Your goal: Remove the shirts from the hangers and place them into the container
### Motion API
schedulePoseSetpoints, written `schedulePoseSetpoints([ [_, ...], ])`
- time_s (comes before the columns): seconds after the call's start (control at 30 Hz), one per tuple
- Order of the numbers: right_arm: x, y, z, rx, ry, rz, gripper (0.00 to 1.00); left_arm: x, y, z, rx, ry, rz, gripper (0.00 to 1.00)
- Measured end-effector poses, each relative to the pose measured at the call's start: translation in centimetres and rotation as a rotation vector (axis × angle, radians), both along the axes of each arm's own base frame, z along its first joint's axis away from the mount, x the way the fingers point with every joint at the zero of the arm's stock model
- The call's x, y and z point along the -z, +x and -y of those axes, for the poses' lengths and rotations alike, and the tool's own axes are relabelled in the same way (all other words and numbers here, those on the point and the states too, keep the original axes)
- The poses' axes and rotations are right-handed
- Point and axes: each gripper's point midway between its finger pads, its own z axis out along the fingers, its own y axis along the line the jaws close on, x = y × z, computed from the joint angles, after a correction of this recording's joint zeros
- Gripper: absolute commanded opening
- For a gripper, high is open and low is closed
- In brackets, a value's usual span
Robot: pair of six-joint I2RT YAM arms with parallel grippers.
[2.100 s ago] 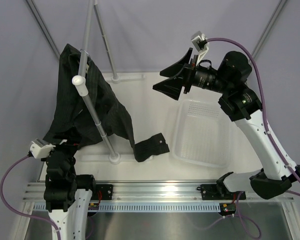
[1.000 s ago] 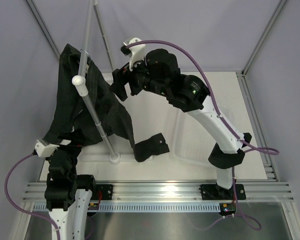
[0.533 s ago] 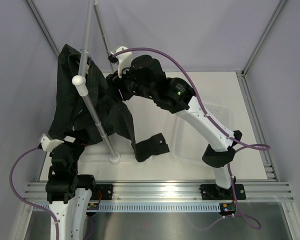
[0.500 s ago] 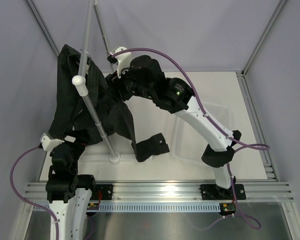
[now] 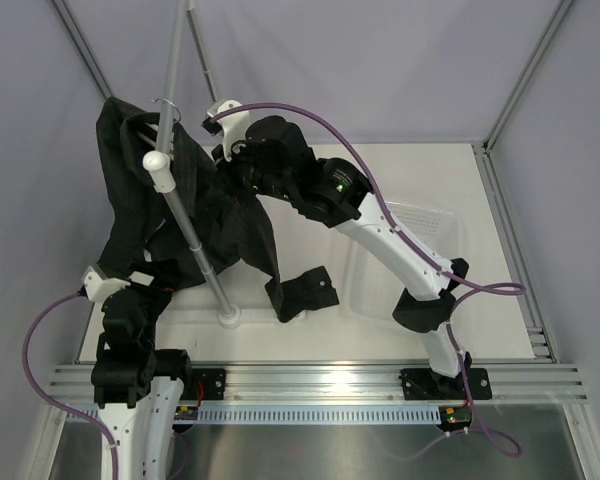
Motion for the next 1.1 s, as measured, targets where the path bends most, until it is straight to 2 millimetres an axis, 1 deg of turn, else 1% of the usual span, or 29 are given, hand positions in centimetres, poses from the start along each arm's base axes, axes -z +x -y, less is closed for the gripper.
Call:
schedulePoseSetpoints([
  [0.33,-0.4,0.4,0.3,0.012,-0.014,0.041,0.00,0.5,0.6,1.0,0.054,-0.016,-0.031,0.99],
  [0.43,-1.1,0.2,0.6,0.010,-0.004,0.052,0.00,0.4,0.6,1.1,0.063,-0.015,-0.031,0.99],
  [0.53,-2.3,-0.2,1.2,0.009,0.023,0.067,0.00,0.1,0.5,1.1,0.067,-0.006,-0.029,0.99],
  [0.67,-4.3,-0.8,2.4,0.011,0.058,0.087,0.00,-1.8,0.2,1.3,0.097,0.030,0.008,0.99],
  [0.77,-5.2,-1.1,3.0,0.015,0.073,0.095,0.00,-3.4,-0.1,1.7,0.135,0.062,0.040,0.99],
  [0.87,-5.2,-1.0,3.7,0.035,0.065,0.096,0.00,-4.4,-0.4,2.1,0.169,0.089,0.062,0.99],
  [0.93,-5.0,-0.9,4.2,0.053,0.055,0.096,0.00,-4.8,-0.5,2.4,0.191,0.097,0.073,0.99],
  [1.03,-4.6,-1.0,5.7,0.089,0.030,0.094,0.00,-5.1,-0.8,3.2,0.242,0.102,0.090,0.99],
  [1.1,-4.6,-1.0,6.6,0.110,0.022,0.095,0.00,-5.6,-1.1,3.9,0.280,0.100,0.113,0.99],
])
